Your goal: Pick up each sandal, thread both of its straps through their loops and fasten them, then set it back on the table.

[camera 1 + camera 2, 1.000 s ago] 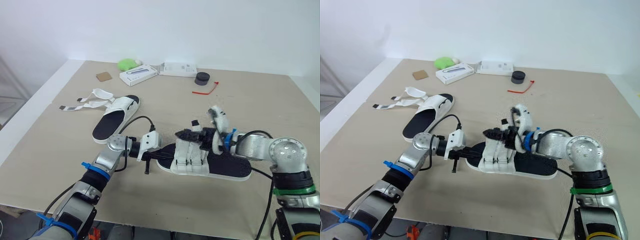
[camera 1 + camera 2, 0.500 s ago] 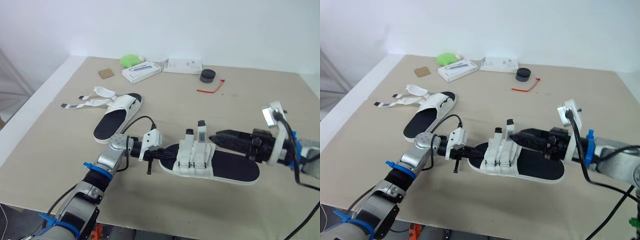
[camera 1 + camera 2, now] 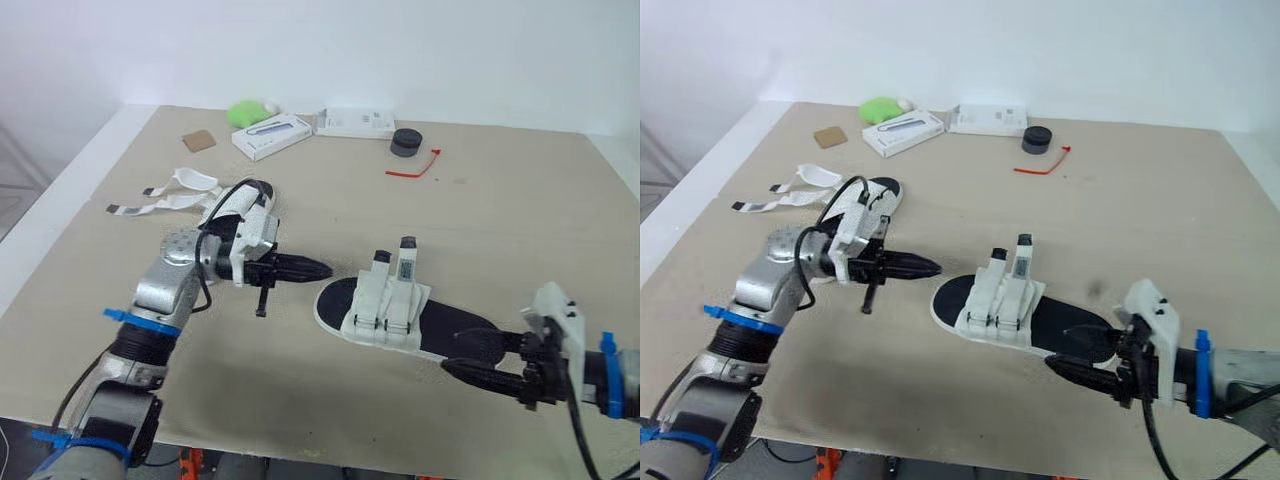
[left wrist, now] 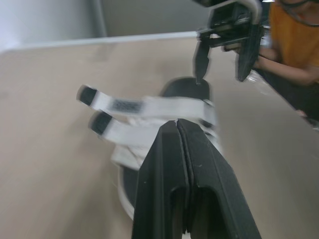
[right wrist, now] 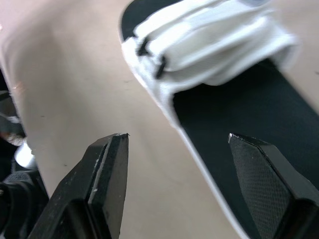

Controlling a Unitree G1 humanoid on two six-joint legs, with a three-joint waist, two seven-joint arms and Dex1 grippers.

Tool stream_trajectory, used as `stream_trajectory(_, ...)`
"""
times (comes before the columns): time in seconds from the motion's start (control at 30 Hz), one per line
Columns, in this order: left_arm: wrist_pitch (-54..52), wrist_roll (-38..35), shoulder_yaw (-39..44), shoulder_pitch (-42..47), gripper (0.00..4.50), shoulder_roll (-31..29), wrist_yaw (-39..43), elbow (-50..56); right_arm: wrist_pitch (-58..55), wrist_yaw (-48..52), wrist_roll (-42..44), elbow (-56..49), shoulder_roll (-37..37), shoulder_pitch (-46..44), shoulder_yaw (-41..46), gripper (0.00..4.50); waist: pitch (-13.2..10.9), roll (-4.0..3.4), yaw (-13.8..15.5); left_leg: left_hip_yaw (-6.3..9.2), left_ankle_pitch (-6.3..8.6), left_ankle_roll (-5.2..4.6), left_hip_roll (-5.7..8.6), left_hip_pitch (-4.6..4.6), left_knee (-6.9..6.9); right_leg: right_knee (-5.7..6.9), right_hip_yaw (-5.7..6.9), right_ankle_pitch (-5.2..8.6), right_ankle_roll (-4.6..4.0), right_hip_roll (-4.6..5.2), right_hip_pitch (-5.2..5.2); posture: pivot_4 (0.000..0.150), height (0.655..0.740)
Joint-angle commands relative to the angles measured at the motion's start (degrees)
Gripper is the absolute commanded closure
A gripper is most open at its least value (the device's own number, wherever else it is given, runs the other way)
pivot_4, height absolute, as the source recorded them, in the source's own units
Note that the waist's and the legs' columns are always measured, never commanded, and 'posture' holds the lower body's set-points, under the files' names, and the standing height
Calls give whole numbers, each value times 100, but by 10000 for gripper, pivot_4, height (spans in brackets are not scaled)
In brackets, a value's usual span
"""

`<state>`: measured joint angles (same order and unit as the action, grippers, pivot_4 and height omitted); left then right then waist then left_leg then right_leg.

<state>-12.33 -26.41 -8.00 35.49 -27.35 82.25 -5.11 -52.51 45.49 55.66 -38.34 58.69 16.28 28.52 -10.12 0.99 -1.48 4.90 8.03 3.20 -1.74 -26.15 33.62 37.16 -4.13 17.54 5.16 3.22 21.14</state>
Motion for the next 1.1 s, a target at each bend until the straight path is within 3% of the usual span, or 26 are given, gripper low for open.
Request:
stream_trajectory(0.03,-210,-285,219,-295,45000,-341,217,494,148,-240,-300,-60,-110,-302,-520,10163,-4,4,2,1,-3,6,2,0,0,0,0,-1,1,1,-1,1500,7400)
stream_trajectory(0.33,-931,-966,651,-1132,45000,-870,-49,1523,202,-538,-885,314,-605,-1485,-1858,10163,-21,21,6,1,-22,37,-7,0,-2,0,1,-22,1,0,3,1500,7400)
stream_trajectory(0.37,-1039,-1028,729,-1295,45000,-943,-162,1686,214,-605,-1008,457,-724,-1670,-2041,14177,-21,21,7,0,-23,37,-8,1,-2,2,1,-24,0,0,5,1500,7400)
stream_trajectory(0.43,-1152,-1049,829,-1557,45000,-1049,-341,1906,300,-602,-1178,648,-852,-1842,-2229,18133,-25,24,-6,-2,-23,37,-13,3,-2,5,0,-25,-3,-3,5,1500,7400)
stream_trajectory(0.53,-1137,-1028,980,-1954,45000,-1158,-565,2159,314,-525,-1161,760,-962,-1902,-2195,30924,-25,23,-1,0,-23,37,-12,4,-3,9,0,-26,-9,-5,5,1500,7400)
stream_trajectory(0.6,-1117,-1069,1119,-2197,45000,-1143,-746,2302,341,-431,-1124,776,-966,-1887,-2130,41792,-25,23,8,1,-24,37,-12,4,-3,13,0,-39,-32,-6,5,1500,7400)
stream_trajectory(0.63,-1157,-1144,1192,-2282,45000,-1101,-869,2368,348,-377,-1072,779,-962,-1882,-2068,44438,-25,23,13,0,-24,37,-12,4,-2,13,-1,-39,-31,-6,5,1500,7400)
stream_trajectory(0.9,-912,-894,1373,-2739,45000,-712,-1958,2451,221,-1112,-730,1985,-1209,-2912,-826,44438,-31,17,25,-6,-49,43,-11,5,9,13,-3,-60,-3,-2,6,1500,7400)
stream_trajectory(1.1,-562,-540,1393,-2991,45000,-426,-2586,2397,290,-2587,-1635,3744,-1568,-4190,-665,44438,-39,3,6,-19,-70,41,-13,7,8,13,-10,-107,-36,-2,14,1500,7400)
